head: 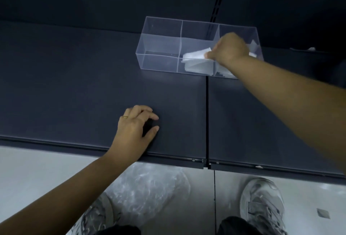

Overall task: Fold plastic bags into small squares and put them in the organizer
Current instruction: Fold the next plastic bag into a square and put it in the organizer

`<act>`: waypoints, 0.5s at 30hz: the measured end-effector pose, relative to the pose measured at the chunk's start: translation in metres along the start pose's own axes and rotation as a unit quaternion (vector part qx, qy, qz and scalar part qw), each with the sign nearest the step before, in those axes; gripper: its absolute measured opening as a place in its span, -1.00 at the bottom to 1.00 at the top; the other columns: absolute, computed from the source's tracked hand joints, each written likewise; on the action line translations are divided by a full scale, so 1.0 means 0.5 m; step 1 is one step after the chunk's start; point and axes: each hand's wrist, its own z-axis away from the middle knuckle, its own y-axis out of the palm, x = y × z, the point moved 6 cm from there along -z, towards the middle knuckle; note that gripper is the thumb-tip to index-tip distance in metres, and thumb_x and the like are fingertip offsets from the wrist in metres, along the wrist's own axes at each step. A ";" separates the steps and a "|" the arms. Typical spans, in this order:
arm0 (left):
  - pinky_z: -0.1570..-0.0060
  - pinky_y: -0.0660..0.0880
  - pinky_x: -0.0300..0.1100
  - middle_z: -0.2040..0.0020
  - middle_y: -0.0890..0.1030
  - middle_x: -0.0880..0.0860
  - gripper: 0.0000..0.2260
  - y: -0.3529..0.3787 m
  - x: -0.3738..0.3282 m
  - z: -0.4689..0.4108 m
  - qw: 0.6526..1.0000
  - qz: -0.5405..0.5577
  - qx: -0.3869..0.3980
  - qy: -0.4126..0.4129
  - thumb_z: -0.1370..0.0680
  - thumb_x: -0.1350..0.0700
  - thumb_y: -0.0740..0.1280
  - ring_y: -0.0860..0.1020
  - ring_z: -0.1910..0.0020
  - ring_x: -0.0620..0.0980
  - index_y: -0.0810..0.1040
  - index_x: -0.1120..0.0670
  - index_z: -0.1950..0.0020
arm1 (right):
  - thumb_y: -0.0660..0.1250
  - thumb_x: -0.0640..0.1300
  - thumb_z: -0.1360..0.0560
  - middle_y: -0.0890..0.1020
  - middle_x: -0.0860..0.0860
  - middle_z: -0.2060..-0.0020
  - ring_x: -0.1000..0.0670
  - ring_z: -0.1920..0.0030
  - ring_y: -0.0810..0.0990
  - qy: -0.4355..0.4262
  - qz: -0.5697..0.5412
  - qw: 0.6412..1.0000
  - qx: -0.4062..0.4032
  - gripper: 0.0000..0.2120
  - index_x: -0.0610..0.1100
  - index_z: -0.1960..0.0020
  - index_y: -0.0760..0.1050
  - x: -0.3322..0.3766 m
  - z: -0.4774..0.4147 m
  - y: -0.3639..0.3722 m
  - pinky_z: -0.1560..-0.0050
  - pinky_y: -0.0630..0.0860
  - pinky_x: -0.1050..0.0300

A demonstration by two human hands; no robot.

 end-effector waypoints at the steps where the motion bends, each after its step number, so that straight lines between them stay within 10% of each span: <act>1: -0.14 0.18 -0.18 -0.16 0.51 0.03 -0.80 0.003 -0.001 0.003 1.000 -0.006 0.003 0.000 -0.47 0.17 0.45 0.42 -0.17 0.07 0.60 0.09 -0.09 | 0.48 0.00 -0.40 0.62 -0.09 -0.08 -0.12 -0.11 0.57 -0.003 0.034 0.999 -0.018 -0.63 -0.17 -0.12 0.57 0.003 0.001 0.003 -0.07 0.46 0.11; 11: -0.36 0.23 -0.02 -0.31 0.45 0.05 -0.61 0.018 -0.010 0.036 0.991 -0.112 0.042 0.062 -0.58 -0.06 0.07 0.39 -0.33 0.06 0.47 0.10 -0.28 | 0.43 -0.19 -0.42 0.62 -0.08 -0.05 -0.14 -0.14 0.54 -0.027 0.122 0.989 -0.075 -0.80 -0.11 -0.03 0.53 0.008 0.004 -0.012 -0.28 0.28 0.02; 15: -0.39 0.17 -0.05 -0.33 0.44 0.05 -0.61 0.017 -0.010 0.039 0.988 -0.127 0.039 0.073 -0.59 -0.06 0.07 0.37 -0.35 0.06 0.46 0.09 -0.29 | 0.32 -0.07 -0.51 0.60 -0.02 0.05 -0.07 -0.08 0.53 -0.164 0.029 0.979 -0.117 -0.91 -0.08 0.10 0.55 0.030 0.039 -0.021 -0.19 0.27 0.03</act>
